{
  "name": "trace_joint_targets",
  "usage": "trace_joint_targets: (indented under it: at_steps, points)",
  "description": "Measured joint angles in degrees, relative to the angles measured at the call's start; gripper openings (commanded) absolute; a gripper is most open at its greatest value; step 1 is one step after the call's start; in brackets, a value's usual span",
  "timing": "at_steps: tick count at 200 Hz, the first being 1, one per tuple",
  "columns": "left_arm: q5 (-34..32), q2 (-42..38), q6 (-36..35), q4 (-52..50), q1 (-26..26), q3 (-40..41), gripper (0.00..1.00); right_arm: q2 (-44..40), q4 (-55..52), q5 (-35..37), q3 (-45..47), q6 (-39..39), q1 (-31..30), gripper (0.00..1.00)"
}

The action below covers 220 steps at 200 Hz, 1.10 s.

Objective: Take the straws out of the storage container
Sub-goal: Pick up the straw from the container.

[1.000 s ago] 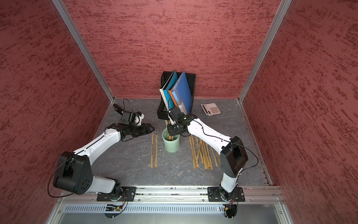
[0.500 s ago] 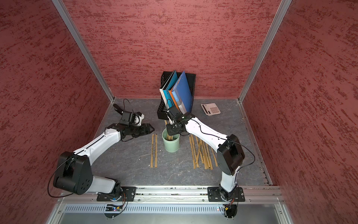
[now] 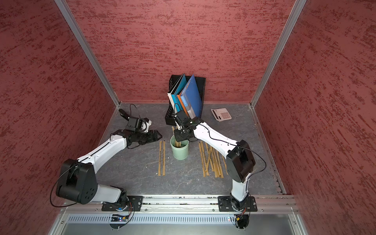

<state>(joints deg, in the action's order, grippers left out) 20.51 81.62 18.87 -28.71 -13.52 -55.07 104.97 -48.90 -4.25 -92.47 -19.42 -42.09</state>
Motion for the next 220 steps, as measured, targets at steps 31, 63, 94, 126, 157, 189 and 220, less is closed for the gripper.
trace_joint_targets:
  at_steps: [31,63,94,126,157,189,220]
  points:
    - [0.0,0.0,-0.31,0.0,0.0,0.0,0.84,0.79,-0.24,0.0,-0.02,0.31,0.0,0.02]
    - [0.0,0.0,-0.28,0.0,0.0,0.0,0.85,0.31,-0.39,-0.46,-0.02,0.35,0.0,0.0]
    - [0.0,0.0,-0.28,0.0,0.0,0.0,0.85,-3.23,-0.92,-1.33,0.0,0.35,0.0,0.0]
    - [0.0,0.0,-0.26,0.0,0.0,0.0,0.85,-9.51,-2.14,-2.49,-0.02,0.42,0.0,0.0]
    - [0.02,0.0,-0.26,0.0,0.0,-0.07,0.84,-13.86,-4.35,-2.82,-1.01,0.79,0.0,0.0]
    - [0.02,0.0,-0.26,0.02,0.0,-0.26,0.84,-16.9,-6.73,-2.71,-2.21,1.25,0.0,0.0]
    - [0.02,0.0,-0.24,0.02,0.0,-0.28,0.85,-18.64,-8.55,-2.34,-3.43,1.73,0.0,0.0]
